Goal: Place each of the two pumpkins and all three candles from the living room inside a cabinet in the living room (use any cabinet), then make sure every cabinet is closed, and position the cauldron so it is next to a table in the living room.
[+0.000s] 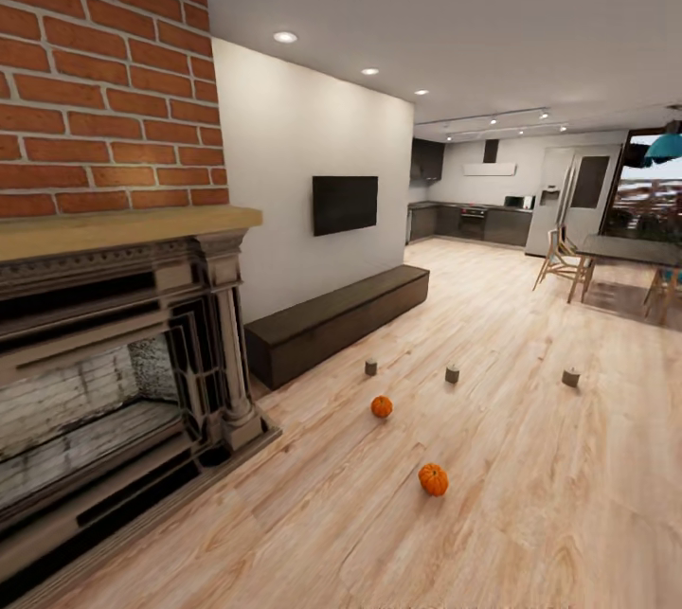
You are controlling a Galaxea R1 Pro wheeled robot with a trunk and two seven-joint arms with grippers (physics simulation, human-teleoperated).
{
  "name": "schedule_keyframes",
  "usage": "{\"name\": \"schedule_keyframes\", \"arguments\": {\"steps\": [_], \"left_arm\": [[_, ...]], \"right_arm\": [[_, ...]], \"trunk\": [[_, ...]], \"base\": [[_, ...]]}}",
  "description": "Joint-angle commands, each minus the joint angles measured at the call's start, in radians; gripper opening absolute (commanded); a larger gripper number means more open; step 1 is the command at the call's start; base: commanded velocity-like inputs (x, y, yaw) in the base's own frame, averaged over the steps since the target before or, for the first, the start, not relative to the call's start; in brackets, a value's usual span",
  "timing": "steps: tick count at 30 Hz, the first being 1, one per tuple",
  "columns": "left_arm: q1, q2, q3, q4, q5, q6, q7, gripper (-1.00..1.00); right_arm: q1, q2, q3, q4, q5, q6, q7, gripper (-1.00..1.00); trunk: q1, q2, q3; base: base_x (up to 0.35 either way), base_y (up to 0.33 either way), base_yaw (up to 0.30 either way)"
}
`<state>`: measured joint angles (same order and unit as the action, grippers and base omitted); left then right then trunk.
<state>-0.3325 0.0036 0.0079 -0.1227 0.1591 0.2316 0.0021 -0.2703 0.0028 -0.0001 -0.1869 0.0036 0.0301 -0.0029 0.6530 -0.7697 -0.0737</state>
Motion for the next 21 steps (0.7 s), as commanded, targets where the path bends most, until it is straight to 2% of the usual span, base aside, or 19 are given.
{"name": "schedule_keyframes", "arguments": {"steps": [1,7,15,16,21], "left_arm": [[-0.001,0.000,0.000,-0.002,0.009,0.007,0.000,1.00],[-0.003,0.000,0.000,-0.001,0.008,0.008,-0.003,1.00],[-0.003,-0.002,0.004,0.007,0.013,0.009,-0.005,1.00],[-0.003,-0.003,0.007,0.008,0.018,0.008,-0.004,1.00],[-0.003,-0.005,0.052,0.013,0.096,0.005,-0.001,1.00]], "right_arm": [[-0.002,0.000,0.000,-0.001,0.000,0.003,0.001,1.00],[-0.005,0.001,0.004,0.000,0.000,0.000,0.005,1.00],[-0.006,0.001,0.000,0.000,-0.002,0.002,0.005,1.00],[-0.006,0.001,-0.001,0.000,-0.003,0.002,0.004,1.00],[-0.006,0.001,0.002,-0.001,-0.002,-0.004,0.005,1.00]], "trunk": [[0.000,-0.001,-0.002],[0.000,-0.001,-0.002],[0.000,-0.001,-0.002],[0.000,-0.001,-0.002],[0.000,-0.001,-0.002]], "base": [[0.000,0.000,-0.296],[0.000,0.000,-0.215],[0.000,0.000,-0.021],[0.000,0.000,-0.004],[0.000,0.000,-0.001]]}}
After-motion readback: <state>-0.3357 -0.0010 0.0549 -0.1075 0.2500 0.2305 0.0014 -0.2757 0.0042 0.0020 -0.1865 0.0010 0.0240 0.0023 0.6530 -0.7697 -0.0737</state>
